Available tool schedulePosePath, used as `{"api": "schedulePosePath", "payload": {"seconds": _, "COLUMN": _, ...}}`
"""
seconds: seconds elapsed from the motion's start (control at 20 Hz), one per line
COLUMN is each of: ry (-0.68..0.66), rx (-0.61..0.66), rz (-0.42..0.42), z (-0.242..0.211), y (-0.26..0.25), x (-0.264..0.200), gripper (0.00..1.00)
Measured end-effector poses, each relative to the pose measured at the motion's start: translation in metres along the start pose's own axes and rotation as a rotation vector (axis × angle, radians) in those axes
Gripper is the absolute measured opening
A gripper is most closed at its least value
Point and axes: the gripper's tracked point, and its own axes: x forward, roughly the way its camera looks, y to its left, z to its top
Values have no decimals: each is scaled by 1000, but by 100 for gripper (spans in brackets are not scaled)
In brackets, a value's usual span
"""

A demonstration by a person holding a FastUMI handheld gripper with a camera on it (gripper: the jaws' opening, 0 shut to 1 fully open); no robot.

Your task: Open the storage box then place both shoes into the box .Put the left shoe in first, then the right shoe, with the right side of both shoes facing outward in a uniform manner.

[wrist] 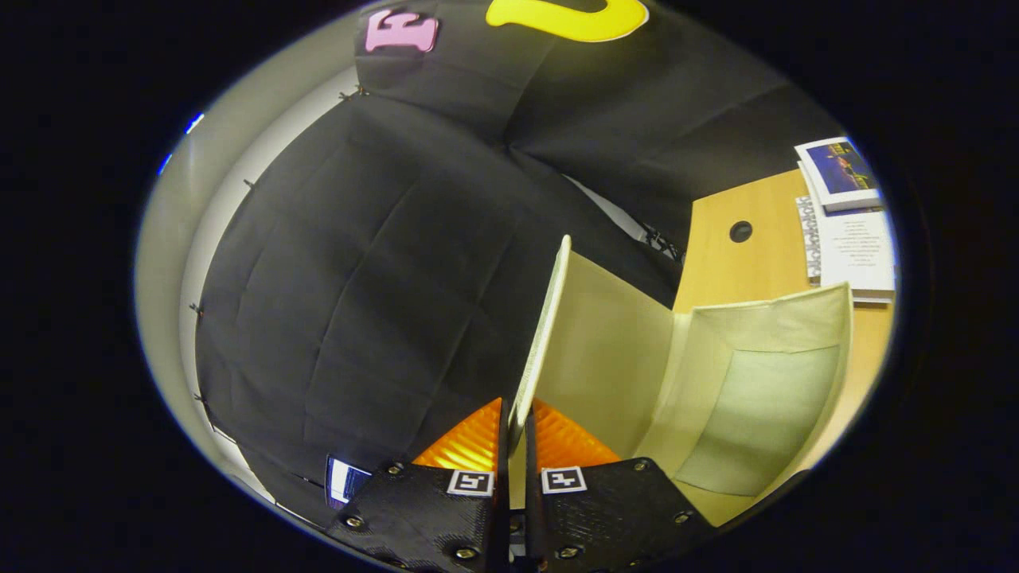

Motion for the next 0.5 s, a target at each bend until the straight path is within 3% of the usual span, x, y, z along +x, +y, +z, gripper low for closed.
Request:
{"api": "schedulePosePath", "payload": {"seconds": 0.3, "ry": 21, "rx": -24, "rz": -18, "z": -9, "y": 10, "x": 47, "gripper": 11}}
{"api": "schedulePosePath", "payload": {"seconds": 0.5, "ry": 68, "rx": -109, "rz": -83, "z": -18, "y": -2, "x": 54, "gripper": 68}}
